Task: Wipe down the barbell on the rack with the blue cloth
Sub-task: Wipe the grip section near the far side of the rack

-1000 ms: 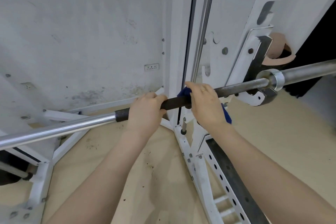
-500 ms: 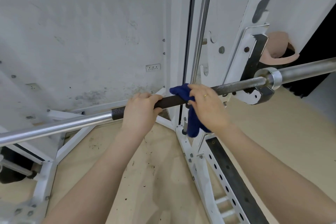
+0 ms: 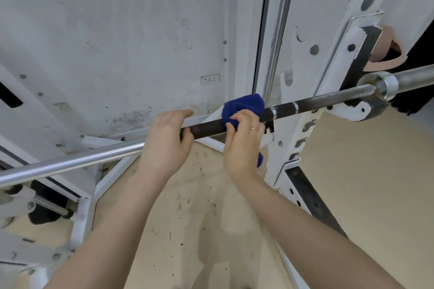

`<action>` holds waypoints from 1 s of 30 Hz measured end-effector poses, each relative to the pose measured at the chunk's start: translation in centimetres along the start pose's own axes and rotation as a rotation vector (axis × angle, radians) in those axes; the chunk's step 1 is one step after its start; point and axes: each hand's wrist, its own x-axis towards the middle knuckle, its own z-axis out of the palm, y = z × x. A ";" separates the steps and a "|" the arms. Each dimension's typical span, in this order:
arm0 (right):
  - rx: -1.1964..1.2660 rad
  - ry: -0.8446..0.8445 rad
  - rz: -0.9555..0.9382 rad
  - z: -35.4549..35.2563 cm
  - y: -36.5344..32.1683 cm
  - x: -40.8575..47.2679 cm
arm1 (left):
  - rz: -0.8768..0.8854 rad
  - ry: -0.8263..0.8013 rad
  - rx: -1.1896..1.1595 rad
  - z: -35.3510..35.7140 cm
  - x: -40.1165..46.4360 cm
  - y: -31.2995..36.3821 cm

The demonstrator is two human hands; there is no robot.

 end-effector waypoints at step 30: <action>-0.751 -0.517 -0.456 1.4 -5.5 6.3 | 0.019 -0.055 0.185 -2.8 0.5 -4.1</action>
